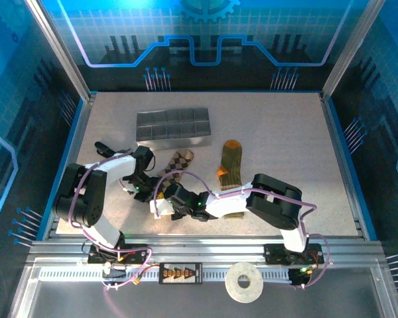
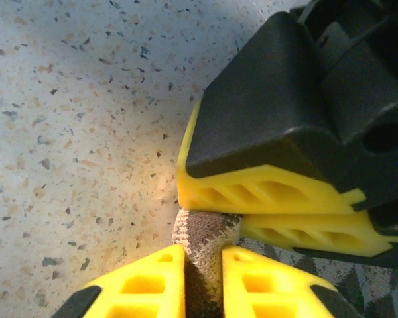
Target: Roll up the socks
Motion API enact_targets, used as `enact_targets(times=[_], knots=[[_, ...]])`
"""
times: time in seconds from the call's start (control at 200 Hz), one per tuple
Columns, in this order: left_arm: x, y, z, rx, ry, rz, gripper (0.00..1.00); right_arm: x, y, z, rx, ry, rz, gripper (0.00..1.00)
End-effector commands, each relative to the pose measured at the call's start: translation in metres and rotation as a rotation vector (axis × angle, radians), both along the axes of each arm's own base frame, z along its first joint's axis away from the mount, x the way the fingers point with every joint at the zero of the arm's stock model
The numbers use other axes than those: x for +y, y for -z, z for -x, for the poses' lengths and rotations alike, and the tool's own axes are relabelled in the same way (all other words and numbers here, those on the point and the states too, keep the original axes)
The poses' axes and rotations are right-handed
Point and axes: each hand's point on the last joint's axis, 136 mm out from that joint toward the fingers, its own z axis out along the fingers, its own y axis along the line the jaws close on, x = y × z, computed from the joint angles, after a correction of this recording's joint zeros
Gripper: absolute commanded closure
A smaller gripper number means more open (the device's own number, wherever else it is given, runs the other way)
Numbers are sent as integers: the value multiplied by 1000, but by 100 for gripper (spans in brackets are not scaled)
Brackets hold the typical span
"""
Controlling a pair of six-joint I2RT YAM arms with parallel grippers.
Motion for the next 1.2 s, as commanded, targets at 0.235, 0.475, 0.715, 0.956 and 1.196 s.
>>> enact_targets(times=[0.235,0.475,0.715,0.956,1.196], knots=[[21,-18,9,-95,11,-87,57,-27,44,23,575,109,53,100],[27,-42,10,-214,-15,-73,34,-34,60,29,863,202,43,100],[23,-42,22,-289,3,-22,39,-39,71,17,1002,308,49,100],[30,-37,39,-318,-8,-38,46,-51,84,20,982,342,97,100],[29,-36,48,-300,-14,-29,49,-59,84,18,910,363,94,100]])
